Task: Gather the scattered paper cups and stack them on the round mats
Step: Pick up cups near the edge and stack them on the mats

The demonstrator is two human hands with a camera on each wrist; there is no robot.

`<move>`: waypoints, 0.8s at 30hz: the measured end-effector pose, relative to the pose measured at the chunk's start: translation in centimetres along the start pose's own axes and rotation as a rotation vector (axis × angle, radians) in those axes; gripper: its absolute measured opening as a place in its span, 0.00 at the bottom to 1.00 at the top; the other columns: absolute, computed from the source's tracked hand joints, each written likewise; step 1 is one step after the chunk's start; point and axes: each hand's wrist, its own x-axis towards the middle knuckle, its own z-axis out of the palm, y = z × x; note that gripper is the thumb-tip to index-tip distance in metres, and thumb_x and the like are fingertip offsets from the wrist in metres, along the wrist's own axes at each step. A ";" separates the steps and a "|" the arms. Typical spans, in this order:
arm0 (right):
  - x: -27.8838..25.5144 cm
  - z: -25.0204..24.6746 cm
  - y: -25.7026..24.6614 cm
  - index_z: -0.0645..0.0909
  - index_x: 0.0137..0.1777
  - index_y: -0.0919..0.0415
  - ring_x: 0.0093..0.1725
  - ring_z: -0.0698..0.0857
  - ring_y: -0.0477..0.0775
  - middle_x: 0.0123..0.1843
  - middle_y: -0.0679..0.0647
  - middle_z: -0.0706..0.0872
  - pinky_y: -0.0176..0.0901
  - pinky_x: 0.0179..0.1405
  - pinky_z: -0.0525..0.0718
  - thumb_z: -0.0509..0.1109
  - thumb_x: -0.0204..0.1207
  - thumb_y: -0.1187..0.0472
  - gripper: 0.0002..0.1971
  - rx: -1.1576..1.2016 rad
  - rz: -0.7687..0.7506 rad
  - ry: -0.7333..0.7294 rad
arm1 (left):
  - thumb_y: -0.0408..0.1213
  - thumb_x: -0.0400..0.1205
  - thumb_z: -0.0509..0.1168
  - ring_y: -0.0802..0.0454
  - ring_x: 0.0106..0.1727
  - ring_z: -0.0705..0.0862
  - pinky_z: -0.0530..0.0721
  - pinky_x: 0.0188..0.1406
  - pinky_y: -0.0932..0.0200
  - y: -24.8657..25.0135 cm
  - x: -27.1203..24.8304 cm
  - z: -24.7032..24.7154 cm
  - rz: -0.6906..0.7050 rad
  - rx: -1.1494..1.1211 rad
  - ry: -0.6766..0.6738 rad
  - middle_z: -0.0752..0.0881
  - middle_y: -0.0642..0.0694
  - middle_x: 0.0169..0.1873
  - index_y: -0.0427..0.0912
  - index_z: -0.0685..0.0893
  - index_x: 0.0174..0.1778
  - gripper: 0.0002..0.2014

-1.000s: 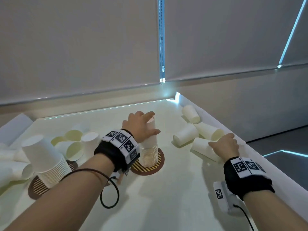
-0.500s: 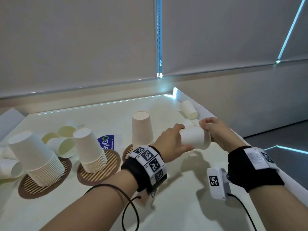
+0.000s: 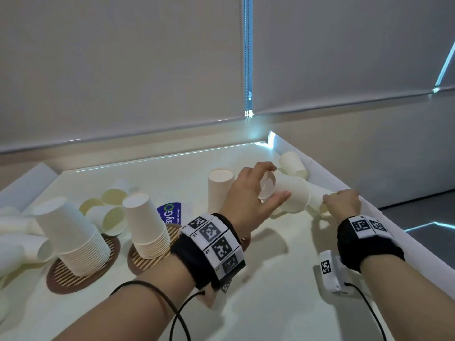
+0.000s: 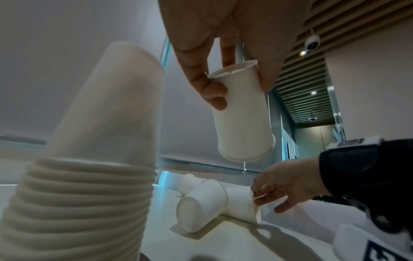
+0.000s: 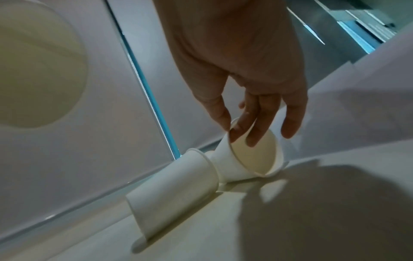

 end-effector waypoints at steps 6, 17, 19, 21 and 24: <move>-2.5 -2.5 -1.5 0.68 0.66 0.74 0.63 0.80 0.69 0.66 0.71 0.78 0.49 0.54 0.75 0.59 0.80 0.67 0.17 0.192 -0.120 0.195 | 0.48 0.76 0.72 0.57 0.49 0.75 0.71 0.46 0.77 0.3 0.9 -0.2 0.012 -0.026 0.106 0.80 0.47 0.52 0.50 0.77 0.65 0.23; -10.4 -2.5 -8.7 0.77 0.59 0.69 0.37 0.83 0.57 0.47 0.62 0.81 0.41 0.22 0.84 0.54 0.86 0.60 0.15 0.764 -0.137 -0.787 | 0.50 0.80 0.66 0.58 0.54 0.78 0.75 0.52 0.70 2.3 1.5 -2.1 -0.130 -0.182 0.240 0.78 0.54 0.57 0.57 0.76 0.67 0.19; -11.2 -2.6 -9.5 0.77 0.63 0.65 0.38 0.86 0.56 0.47 0.61 0.85 0.42 0.28 0.86 0.49 0.86 0.46 0.25 0.692 -0.170 -0.894 | 0.51 0.80 0.66 0.55 0.56 0.81 0.80 0.59 0.60 2.2 2.0 -3.9 -0.149 -0.199 0.311 0.80 0.54 0.58 0.54 0.78 0.65 0.17; -11.3 -2.5 -9.5 0.75 0.61 0.55 0.36 0.86 0.56 0.43 0.57 0.86 0.45 0.35 0.86 0.49 0.83 0.38 0.24 0.488 -0.237 -0.752 | 0.52 0.79 0.67 0.51 0.55 0.84 0.83 0.59 0.53 1.9 2.5 -6.0 -0.130 -0.176 0.411 0.82 0.52 0.56 0.54 0.80 0.62 0.17; -9.3 -1.1 -7.2 0.73 0.63 0.62 0.42 0.81 0.58 0.47 0.60 0.83 0.49 0.44 0.78 0.59 0.80 0.44 0.23 -0.048 -0.357 -0.357 | 0.56 0.78 0.66 0.54 0.53 0.82 0.79 0.56 0.61 1.5 3.3 -8.6 -0.092 0.049 0.462 0.81 0.50 0.56 0.61 0.80 0.64 0.18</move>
